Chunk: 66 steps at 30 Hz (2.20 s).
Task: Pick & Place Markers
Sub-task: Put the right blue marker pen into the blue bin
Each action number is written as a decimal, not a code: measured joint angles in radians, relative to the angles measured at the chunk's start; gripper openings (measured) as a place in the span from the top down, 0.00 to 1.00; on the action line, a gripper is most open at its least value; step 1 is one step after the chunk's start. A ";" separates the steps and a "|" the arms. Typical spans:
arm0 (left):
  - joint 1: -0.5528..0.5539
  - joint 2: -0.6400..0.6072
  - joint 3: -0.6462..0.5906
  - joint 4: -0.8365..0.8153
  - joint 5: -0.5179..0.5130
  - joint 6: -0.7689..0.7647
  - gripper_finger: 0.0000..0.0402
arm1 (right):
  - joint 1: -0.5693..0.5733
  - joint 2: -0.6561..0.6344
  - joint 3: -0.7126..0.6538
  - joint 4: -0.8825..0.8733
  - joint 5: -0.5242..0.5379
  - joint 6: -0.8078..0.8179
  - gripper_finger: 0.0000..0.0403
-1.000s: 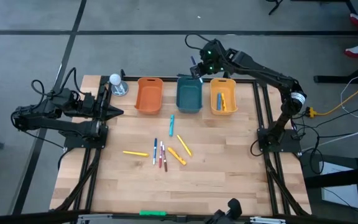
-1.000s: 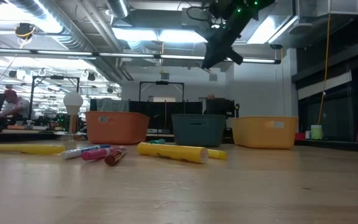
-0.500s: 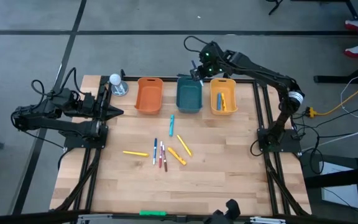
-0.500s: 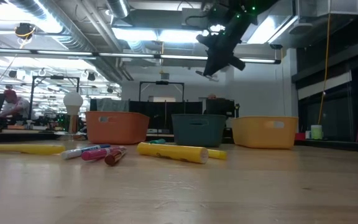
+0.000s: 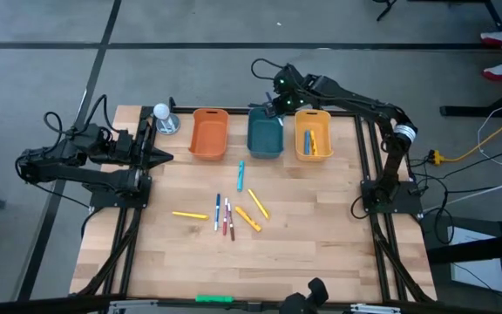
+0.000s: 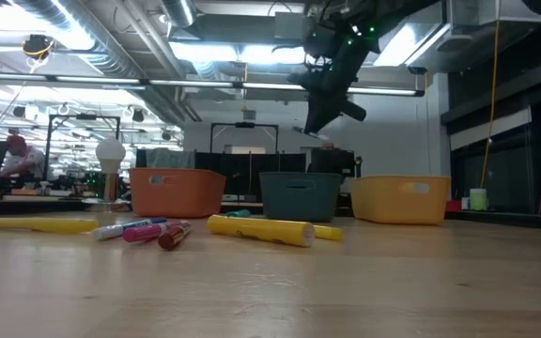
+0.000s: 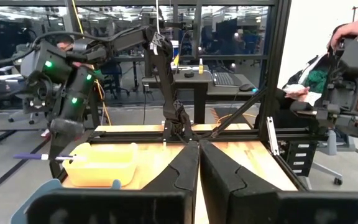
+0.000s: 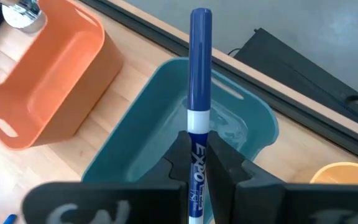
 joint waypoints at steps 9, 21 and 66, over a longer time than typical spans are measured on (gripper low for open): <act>0.000 0.000 0.000 0.000 0.000 0.000 0.98 | 0.014 0.060 0.000 -0.004 0.000 0.006 0.93; 0.000 0.000 0.000 0.000 0.000 0.000 0.98 | 0.032 0.110 0.000 -0.015 0.000 0.092 0.93; 0.000 0.000 0.000 0.000 0.000 0.000 0.98 | 0.085 0.284 0.000 -0.029 -0.021 0.260 0.93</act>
